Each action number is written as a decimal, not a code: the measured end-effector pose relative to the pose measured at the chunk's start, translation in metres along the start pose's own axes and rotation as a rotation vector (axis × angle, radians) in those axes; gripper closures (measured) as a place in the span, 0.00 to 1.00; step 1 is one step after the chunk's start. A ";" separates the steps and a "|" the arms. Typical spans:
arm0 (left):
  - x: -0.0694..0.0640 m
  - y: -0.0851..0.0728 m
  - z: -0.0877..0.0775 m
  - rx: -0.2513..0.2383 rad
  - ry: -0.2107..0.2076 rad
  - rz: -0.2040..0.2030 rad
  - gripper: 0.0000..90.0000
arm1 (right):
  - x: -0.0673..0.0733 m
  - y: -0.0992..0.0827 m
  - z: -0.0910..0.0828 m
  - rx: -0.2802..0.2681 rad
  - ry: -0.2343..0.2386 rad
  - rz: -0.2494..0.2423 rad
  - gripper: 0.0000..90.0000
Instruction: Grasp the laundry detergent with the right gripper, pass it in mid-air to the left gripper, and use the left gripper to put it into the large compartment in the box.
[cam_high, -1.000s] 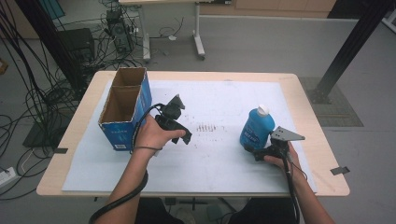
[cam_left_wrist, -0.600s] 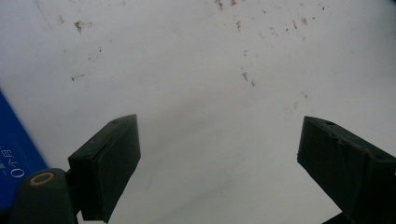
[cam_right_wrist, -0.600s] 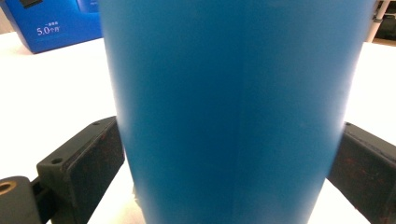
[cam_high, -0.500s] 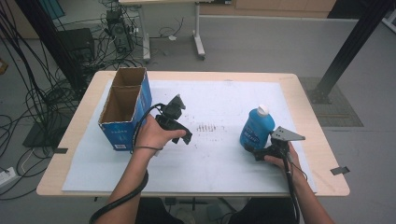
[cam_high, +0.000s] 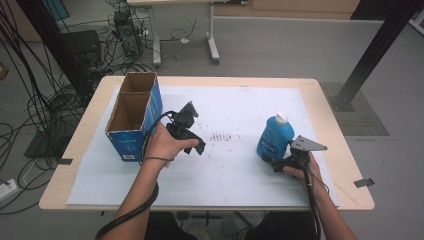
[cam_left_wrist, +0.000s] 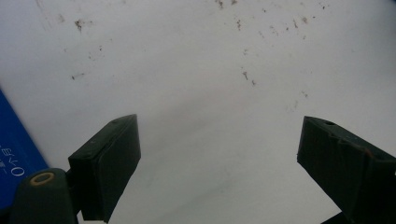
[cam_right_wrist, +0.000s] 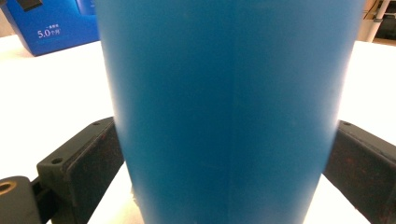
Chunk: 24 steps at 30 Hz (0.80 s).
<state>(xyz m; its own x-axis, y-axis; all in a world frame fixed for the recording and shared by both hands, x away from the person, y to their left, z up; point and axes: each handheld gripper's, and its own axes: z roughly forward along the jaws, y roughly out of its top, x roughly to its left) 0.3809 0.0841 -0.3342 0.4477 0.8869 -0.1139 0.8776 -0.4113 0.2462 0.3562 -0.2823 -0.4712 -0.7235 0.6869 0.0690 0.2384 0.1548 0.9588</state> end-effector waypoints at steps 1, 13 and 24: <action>0.000 0.000 0.000 0.002 0.000 0.003 0.15 | 0.000 0.000 0.000 -0.001 0.000 0.000 0.03; -0.001 0.001 0.001 0.004 -0.002 0.002 0.15 | 0.000 0.000 0.000 -0.003 0.001 0.001 0.03; -0.002 0.001 0.002 0.007 -0.003 0.005 0.15 | 0.000 0.000 0.000 -0.005 0.004 -0.003 0.02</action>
<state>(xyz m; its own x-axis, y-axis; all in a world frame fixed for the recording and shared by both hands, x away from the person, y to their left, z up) 0.3813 0.0819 -0.3354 0.4524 0.8843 -0.1160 0.8766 -0.4170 0.2401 0.3563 -0.2826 -0.4713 -0.7265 0.6839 0.0671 0.2330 0.1533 0.9603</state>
